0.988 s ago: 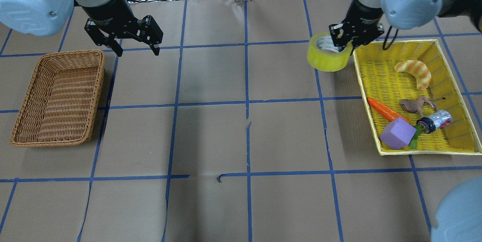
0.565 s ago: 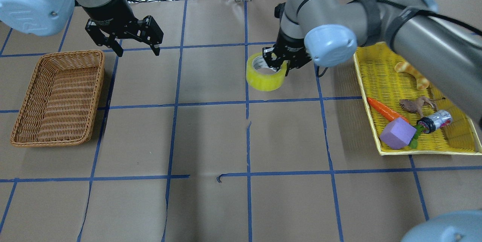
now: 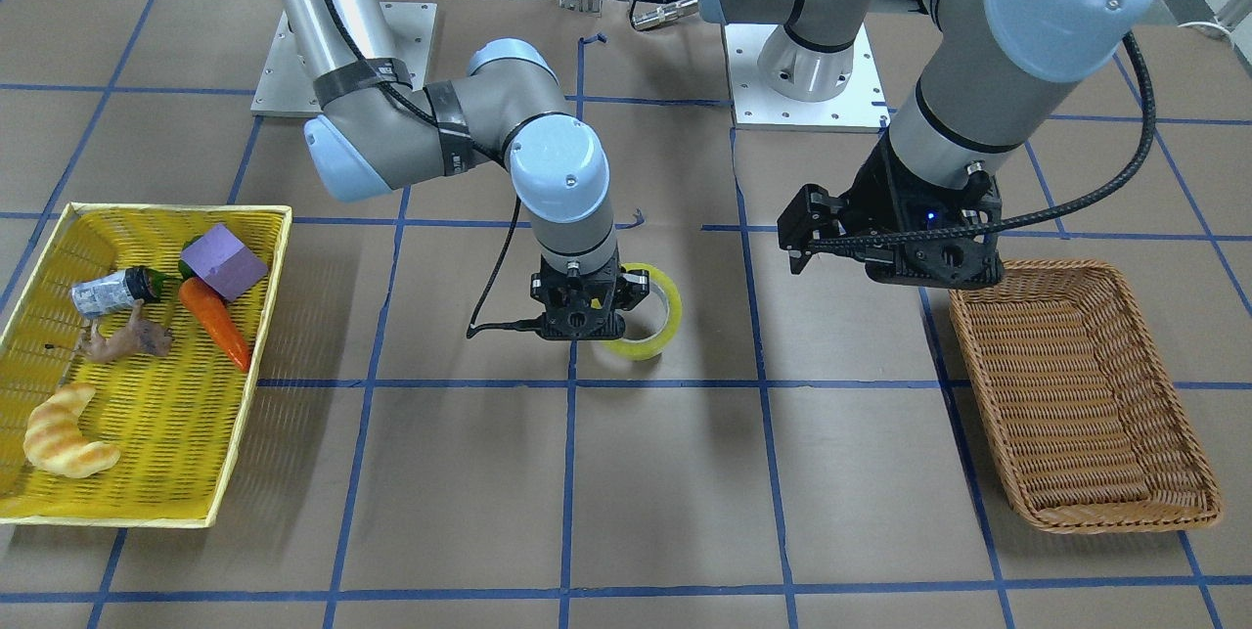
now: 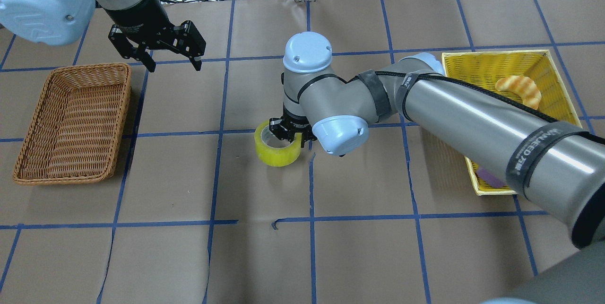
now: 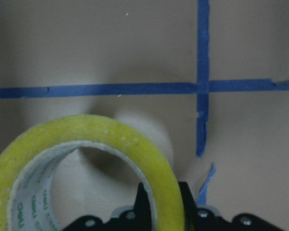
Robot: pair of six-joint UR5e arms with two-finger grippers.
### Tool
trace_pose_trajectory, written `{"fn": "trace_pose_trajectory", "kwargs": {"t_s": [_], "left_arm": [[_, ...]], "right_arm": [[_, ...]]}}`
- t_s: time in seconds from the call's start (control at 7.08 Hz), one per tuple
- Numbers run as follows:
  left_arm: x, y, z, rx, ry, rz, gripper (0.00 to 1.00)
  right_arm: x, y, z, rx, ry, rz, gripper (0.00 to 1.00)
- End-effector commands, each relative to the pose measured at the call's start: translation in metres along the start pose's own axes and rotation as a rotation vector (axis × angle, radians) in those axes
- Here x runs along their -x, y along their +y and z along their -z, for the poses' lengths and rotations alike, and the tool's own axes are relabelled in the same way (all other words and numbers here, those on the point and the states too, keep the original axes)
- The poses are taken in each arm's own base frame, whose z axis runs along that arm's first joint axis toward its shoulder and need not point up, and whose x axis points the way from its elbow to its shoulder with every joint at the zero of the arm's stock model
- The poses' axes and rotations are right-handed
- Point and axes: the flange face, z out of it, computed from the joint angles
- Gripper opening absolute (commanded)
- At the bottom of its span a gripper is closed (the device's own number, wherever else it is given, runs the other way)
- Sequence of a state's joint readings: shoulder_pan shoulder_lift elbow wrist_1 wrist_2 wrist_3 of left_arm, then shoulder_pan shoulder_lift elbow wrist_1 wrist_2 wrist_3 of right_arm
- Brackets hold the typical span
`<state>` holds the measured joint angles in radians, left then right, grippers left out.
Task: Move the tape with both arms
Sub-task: 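Lift the tape roll and carry it with the right gripper to table center, then reach the left gripper to the tape roll while the right gripper releases and withdraws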
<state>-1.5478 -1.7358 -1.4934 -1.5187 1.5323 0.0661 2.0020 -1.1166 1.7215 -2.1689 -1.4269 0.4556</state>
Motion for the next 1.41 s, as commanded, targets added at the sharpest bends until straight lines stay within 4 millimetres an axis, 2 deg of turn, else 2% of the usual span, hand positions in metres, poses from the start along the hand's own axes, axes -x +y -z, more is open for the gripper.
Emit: {"fn": "trace_pose_trajectory", "kwargs": {"t_s": [0.0,0.14,0.28,0.42,0.71,0.85,0.99,1.13,1.27], "left_arm": [[0.000,-0.002,-0.002,0.003,0.002,0.002,1.00],[0.000,-0.002,-0.004,0.007,0.002,0.000,1.00],[0.000,-0.002,-0.005,0.009,0.002,0.004,1.00],[-0.006,0.003,-0.017,0.032,0.006,0.006,1.00],[-0.038,0.017,-0.065,0.078,0.149,0.027,1.00],[-0.063,0.030,-0.103,0.095,0.156,0.029,1.00],[-0.080,0.041,-0.141,0.093,0.152,0.030,1.00],[-0.083,0.048,-0.174,0.102,0.146,0.020,1.00],[-0.082,0.052,-0.201,0.136,0.141,0.026,1.00]], "right_arm": [[0.010,0.005,-0.002,-0.012,-0.008,0.005,0.89],[0.002,-0.007,0.011,-0.036,-0.015,-0.002,1.00],[-0.019,-0.025,0.046,-0.090,-0.006,0.016,1.00],[-0.068,-0.045,0.073,-0.062,0.027,-0.008,1.00],[-0.171,-0.069,0.128,-0.026,0.061,0.022,1.00],[-0.226,-0.078,0.156,-0.010,0.103,0.006,1.00],[-0.257,-0.075,0.186,0.051,0.104,-0.030,1.00],[-0.267,-0.066,0.220,0.074,0.137,-0.040,1.00],[-0.269,-0.057,0.245,0.076,0.180,-0.042,1.00]]}}
